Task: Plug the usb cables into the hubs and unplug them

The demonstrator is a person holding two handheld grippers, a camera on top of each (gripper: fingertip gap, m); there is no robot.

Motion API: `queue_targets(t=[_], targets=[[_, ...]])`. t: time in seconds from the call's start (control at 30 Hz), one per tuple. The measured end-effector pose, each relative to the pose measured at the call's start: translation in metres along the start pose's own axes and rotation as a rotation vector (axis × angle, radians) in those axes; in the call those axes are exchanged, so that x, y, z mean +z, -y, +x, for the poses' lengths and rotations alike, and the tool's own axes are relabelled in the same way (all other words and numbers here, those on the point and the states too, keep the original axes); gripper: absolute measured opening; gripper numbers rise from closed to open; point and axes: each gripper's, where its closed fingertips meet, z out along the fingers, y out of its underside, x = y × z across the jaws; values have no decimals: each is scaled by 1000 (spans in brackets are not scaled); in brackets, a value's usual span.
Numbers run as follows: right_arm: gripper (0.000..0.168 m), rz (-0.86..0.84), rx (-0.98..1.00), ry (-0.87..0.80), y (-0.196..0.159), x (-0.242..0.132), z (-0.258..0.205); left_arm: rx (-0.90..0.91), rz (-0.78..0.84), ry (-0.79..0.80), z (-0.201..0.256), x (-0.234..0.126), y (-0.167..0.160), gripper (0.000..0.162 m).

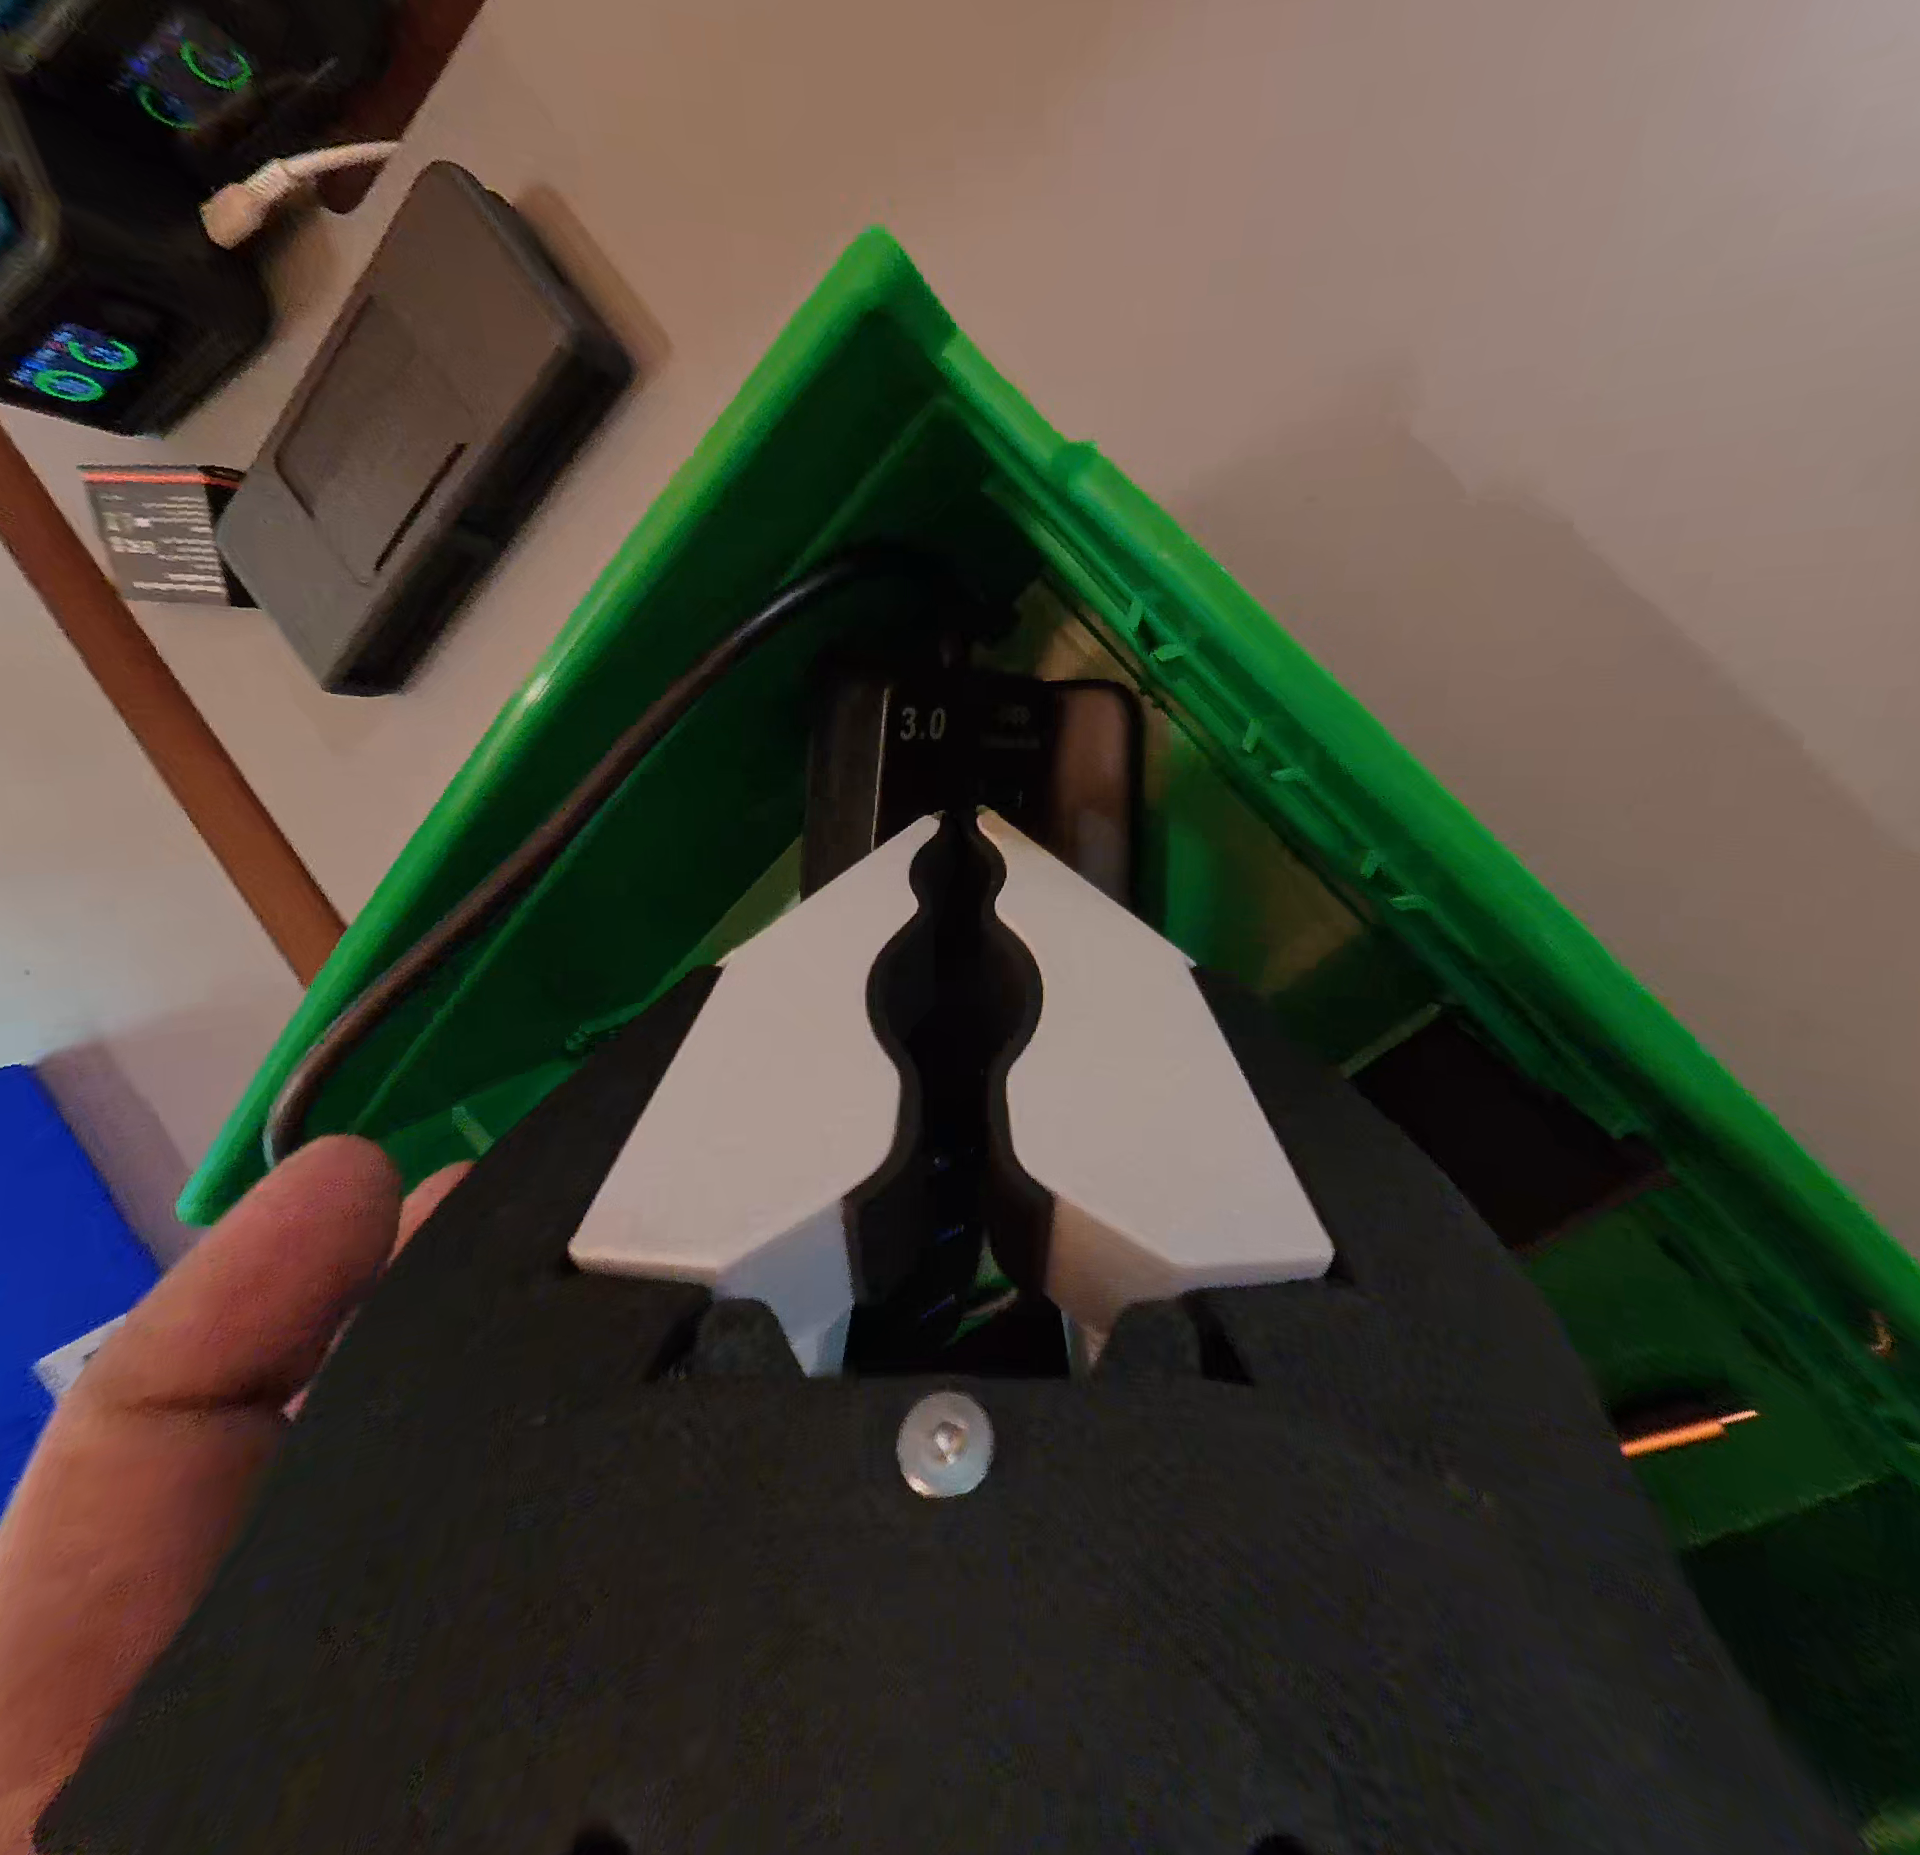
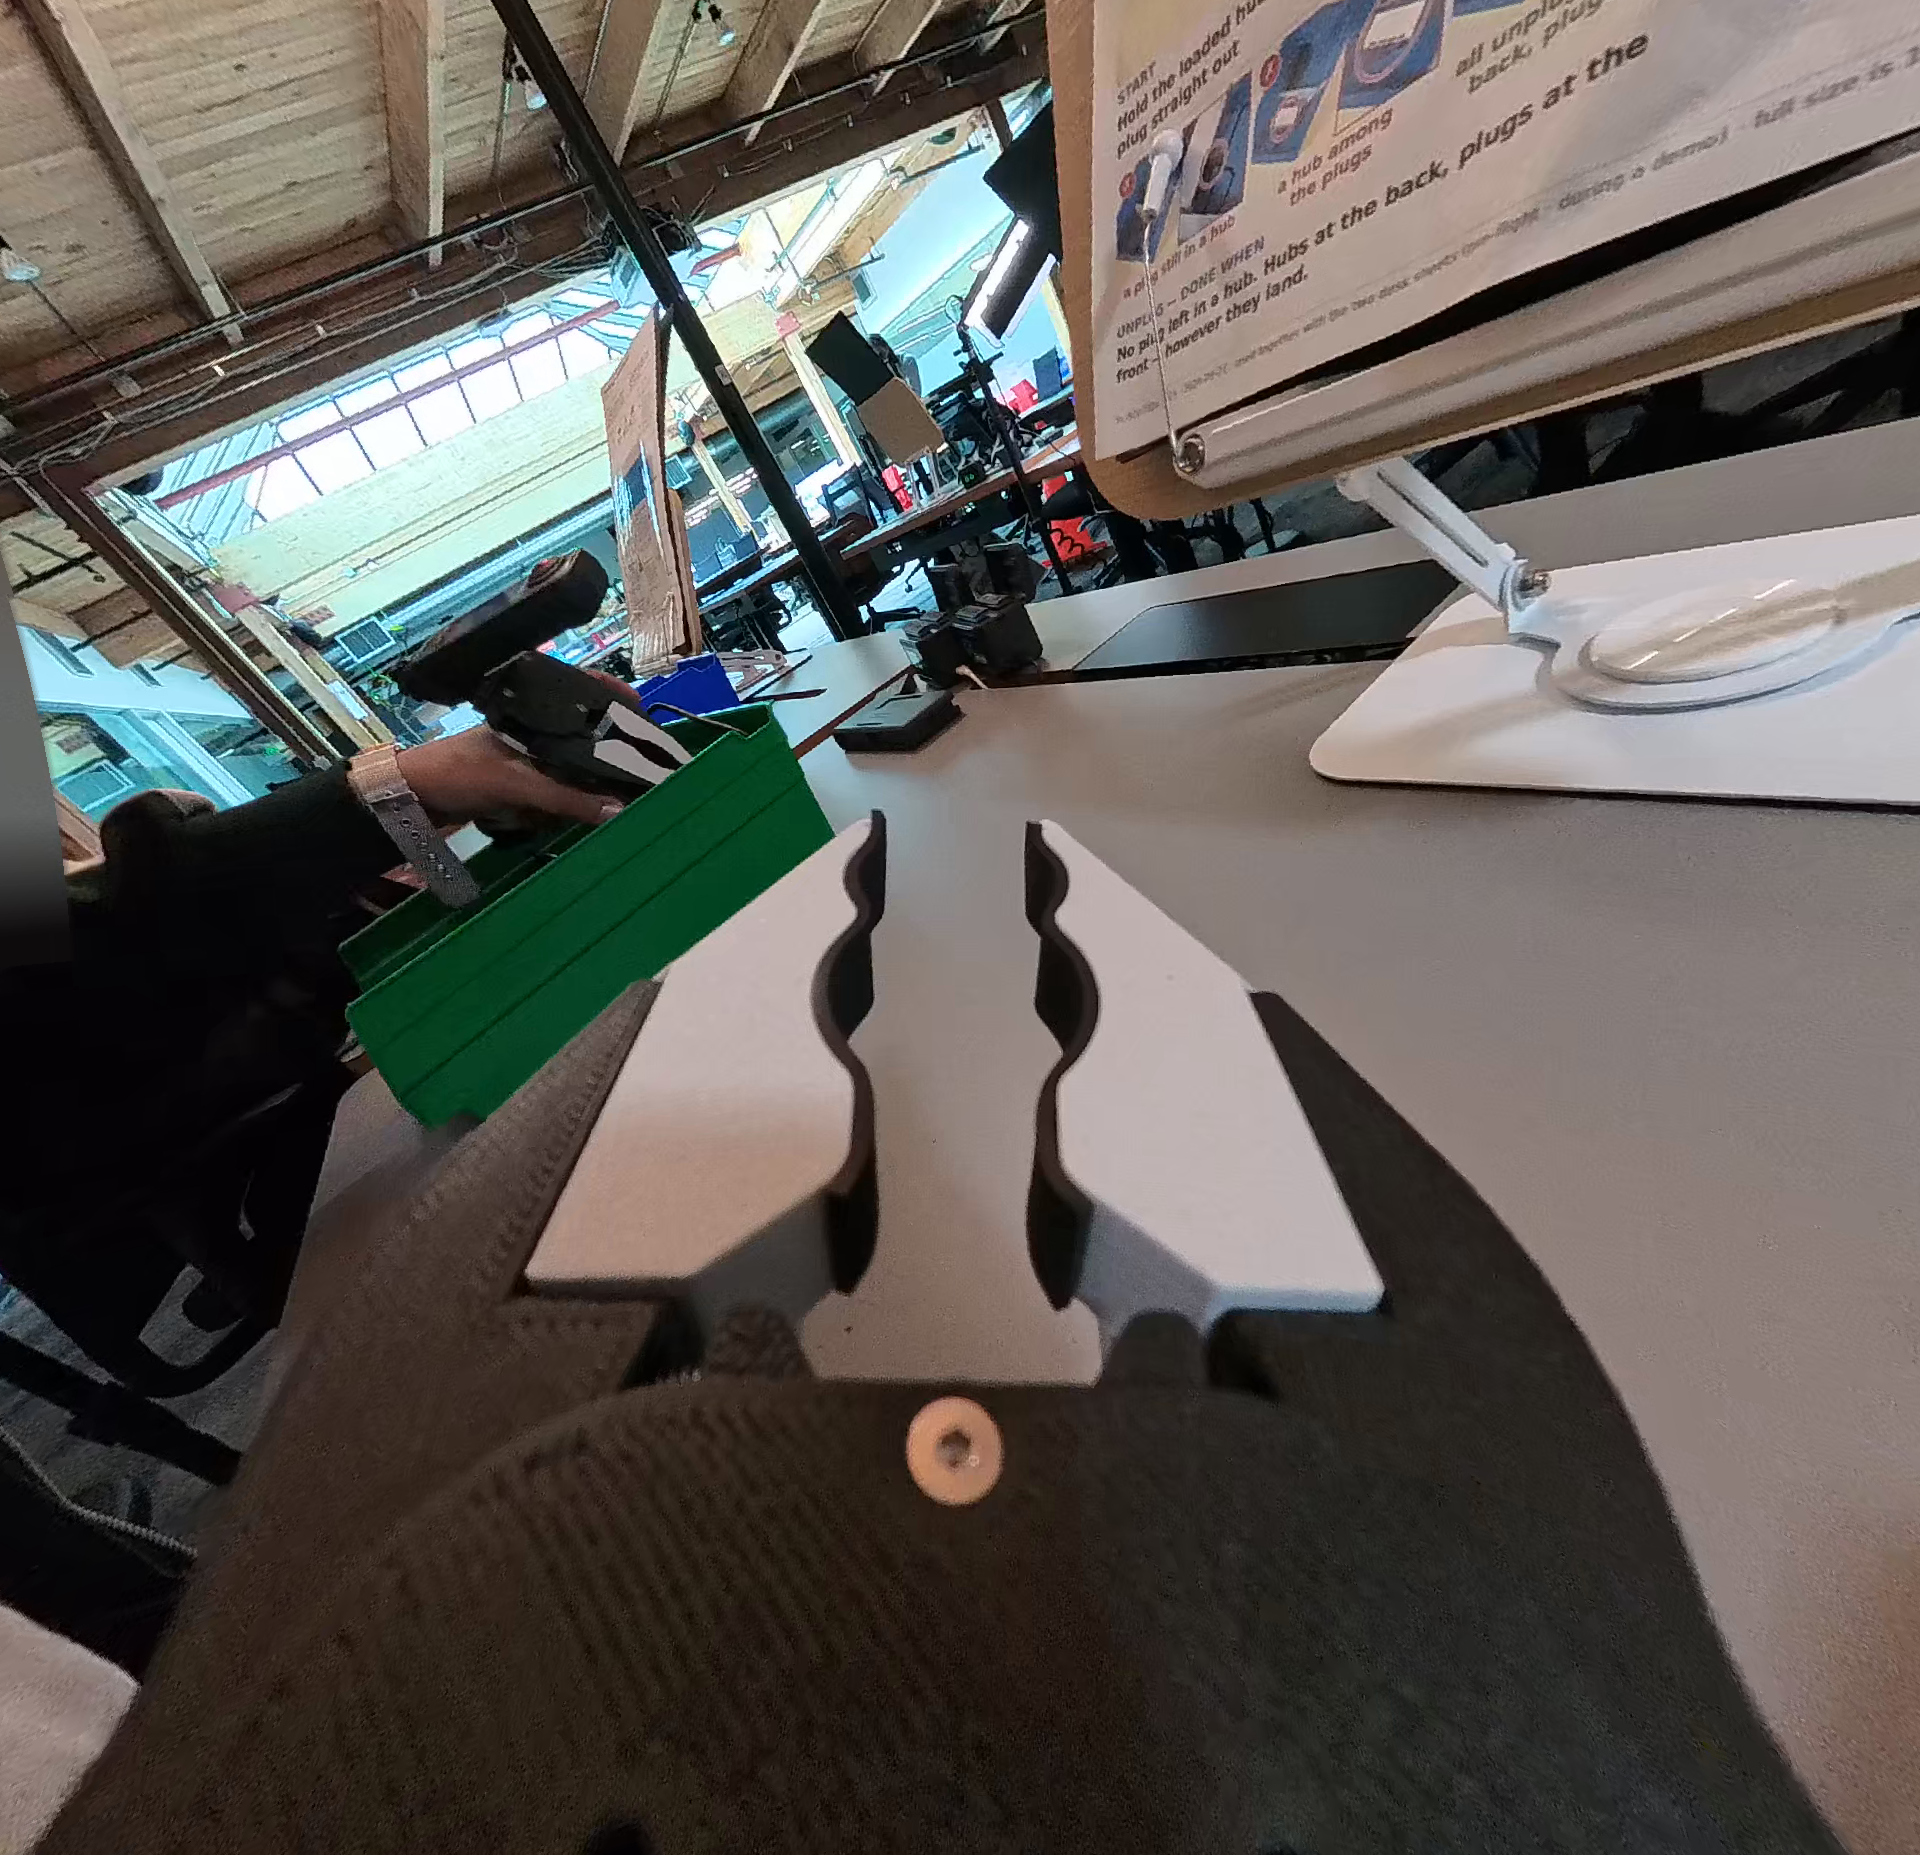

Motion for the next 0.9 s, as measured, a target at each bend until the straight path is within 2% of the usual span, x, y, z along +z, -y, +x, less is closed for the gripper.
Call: queue_targets(t=[0.03, 0.1, 0.17, 0.2, 0.27, 0.37, 0.47, 0.6, 0.7, 0.8, 0.9], targets=[[26, 1, -5, -4, 1, -1, 1, 17, 1, 25, -3, -2, 0, 0], [26, 3, -5, -12, 2, -3, 3, 21, 31, 110, -15, -10, 4, 1], [26, 5, 4, -17, 2, -4, 5, 12, 15, 174, -27, -15, 1, 107], [26, 7, 10, -17, 2, -4, 6, 15, -17, 142, -24, -13, -5, 108], [26, 11, 24, -10, 1, -3, 5, -8, -84, 125, -23, -2, -17, 100], [26, 9, 24, 3, 0, 0, 1, -8, -137, 82, -20, 14, -30, 101], [26, -1, -1, -3, -1, -1, 1, -19, -123, 4, -13, 20, -32, 54], [25, 7, 4, -27, 2, -6, 8, -18, -128, -23, -11, 15, -34, 54], [25, 24, 45, -25, 5, -6, 11, -78, -38, -24, -16, -3, -20, 53], [25, 22, 56, -13, 3, -4, 8, -212, 121, 21, -36, -31, -3, 51], [25, 11, 30, -4, 2, -1, 3, -446, 253, 16, -57, -51, -4, 50]])
